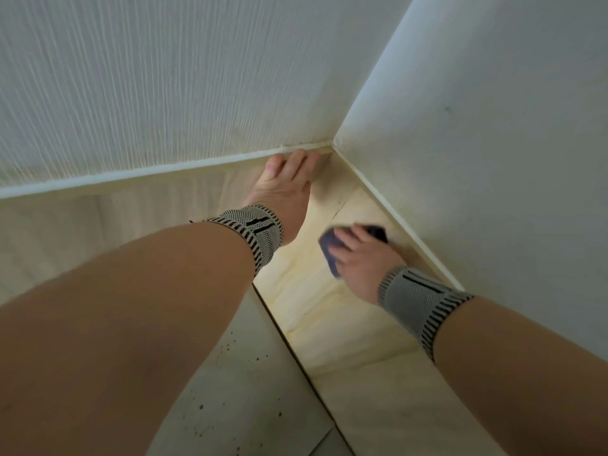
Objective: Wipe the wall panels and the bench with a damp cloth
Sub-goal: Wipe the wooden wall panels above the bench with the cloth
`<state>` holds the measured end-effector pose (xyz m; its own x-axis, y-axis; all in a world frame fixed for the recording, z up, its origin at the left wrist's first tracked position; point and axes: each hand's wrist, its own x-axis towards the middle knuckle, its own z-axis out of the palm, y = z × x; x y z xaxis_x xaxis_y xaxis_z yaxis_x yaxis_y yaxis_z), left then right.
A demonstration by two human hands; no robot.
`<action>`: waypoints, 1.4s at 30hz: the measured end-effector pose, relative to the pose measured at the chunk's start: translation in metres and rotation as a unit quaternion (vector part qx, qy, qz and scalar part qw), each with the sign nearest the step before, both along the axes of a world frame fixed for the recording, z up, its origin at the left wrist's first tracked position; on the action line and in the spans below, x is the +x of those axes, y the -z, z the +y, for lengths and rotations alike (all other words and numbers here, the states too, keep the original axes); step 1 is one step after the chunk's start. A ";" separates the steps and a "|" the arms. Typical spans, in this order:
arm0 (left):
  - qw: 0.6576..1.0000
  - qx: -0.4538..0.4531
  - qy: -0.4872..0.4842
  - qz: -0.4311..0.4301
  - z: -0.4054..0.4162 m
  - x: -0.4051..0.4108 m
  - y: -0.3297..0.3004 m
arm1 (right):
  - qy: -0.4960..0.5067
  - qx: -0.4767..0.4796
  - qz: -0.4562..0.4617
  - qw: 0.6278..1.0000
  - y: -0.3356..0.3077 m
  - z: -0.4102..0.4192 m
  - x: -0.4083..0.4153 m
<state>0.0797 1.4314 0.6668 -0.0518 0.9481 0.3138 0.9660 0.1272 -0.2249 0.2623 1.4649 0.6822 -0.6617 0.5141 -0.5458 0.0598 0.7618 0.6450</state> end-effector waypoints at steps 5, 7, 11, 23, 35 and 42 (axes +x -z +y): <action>1.000 -0.016 -0.004 -0.002 -0.001 0.002 -0.005 | 0.067 -0.035 -0.059 0.995 -0.001 -0.011 0.023; 1.000 -0.017 -0.006 -0.001 -0.002 0.003 -0.007 | 0.012 0.041 0.042 0.998 -0.015 -0.013 0.022; 1.000 -0.025 -0.012 0.013 -0.005 0.011 -0.008 | 0.024 0.002 0.008 1.000 -0.009 -0.027 0.045; 0.944 -0.257 0.090 -0.184 -0.038 0.099 0.055 | 0.038 -0.020 -0.064 0.997 0.000 -0.056 0.085; 0.913 -0.283 0.086 -0.281 -0.054 0.154 0.070 | 0.086 -0.018 0.021 0.996 0.003 -0.082 0.128; 0.910 -0.276 0.080 -0.299 -0.059 0.171 0.074 | 0.017 -0.002 0.015 1.000 -0.016 -0.074 0.134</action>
